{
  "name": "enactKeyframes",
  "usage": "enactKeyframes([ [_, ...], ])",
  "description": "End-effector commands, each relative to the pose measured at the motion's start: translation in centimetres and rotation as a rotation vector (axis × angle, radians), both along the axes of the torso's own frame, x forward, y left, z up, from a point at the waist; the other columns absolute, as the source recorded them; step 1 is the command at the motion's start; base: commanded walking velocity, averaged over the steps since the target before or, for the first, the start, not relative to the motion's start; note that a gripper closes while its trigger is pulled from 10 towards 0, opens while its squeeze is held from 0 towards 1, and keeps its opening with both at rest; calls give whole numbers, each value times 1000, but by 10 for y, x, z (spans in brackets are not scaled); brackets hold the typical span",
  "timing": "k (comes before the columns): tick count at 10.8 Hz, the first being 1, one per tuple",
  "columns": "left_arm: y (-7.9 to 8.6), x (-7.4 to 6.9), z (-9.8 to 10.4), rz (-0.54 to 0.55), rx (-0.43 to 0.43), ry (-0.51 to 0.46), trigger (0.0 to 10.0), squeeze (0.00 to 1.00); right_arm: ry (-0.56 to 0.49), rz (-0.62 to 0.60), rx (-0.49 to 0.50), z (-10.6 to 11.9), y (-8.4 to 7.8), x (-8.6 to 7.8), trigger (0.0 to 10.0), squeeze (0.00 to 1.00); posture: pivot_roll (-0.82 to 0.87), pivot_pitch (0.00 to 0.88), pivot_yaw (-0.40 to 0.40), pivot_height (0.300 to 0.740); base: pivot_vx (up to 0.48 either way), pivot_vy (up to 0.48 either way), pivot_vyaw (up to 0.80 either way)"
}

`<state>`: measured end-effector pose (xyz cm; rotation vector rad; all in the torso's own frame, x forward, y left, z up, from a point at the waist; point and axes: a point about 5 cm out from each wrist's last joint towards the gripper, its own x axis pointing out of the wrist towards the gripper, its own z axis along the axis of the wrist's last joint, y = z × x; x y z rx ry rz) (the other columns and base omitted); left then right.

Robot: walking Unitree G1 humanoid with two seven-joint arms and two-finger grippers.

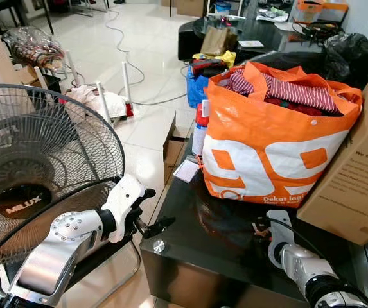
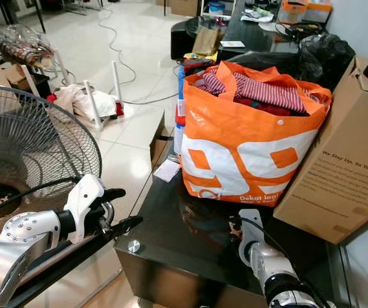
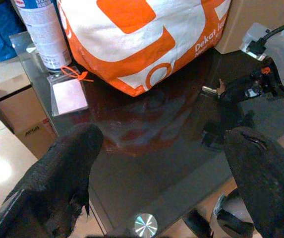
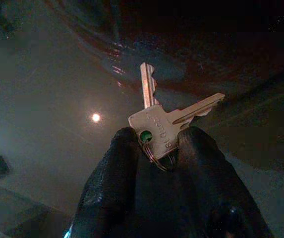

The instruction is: Hang keys on a hook

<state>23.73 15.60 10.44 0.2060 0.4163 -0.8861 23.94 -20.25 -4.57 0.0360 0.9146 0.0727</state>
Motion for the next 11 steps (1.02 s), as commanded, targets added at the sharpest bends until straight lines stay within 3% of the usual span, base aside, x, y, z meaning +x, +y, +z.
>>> enactKeyframes([
  [1, -1, 2, 1, -12, 6, -8, 10000, 0, 89, -20, -26, -13, -6, -19, 0, 0, -1, 0, -5, 740, 0, 0, 0],
  [4, -1, 5, 2, -11, 13, -24, 10000, 0, 5, -33, -113, -6, -24, -12, 0, 0, 0, 0, 0, 740, 0, 0, 0],
  [5, 0, 7, 2, -9, 16, -31, 10000, 0, -43, 5, -185, 2, -30, -2, 0, 0, 2, 0, 1, 740, 0, 0, 0],
  [7, 0, 9, 3, -5, 19, -41, 10000, 0, -150, 69, -211, 33, -30, 32, 0, 0, 4, 0, 3, 740, 0, 0, 0],
  [8, 1, 10, 4, -2, 19, -51, 10000, 0, -226, 126, -224, 62, -29, 49, 0, 0, 4, 0, 7, 740, 0, 0, 0],
  [9, 1, 11, 4, -3, 20, -54, 10000, 0, -255, 200, -217, 81, -25, 52, 0, 0, 4, 0, 9, 740, 0, 0, 0],
  [11, 2, 11, 4, -8, 19, -54, 10000, 0, -291, 410, -128, 106, -3, 38, 0, 0, -7, 0, 22, 740, 0, 0, 0],
])
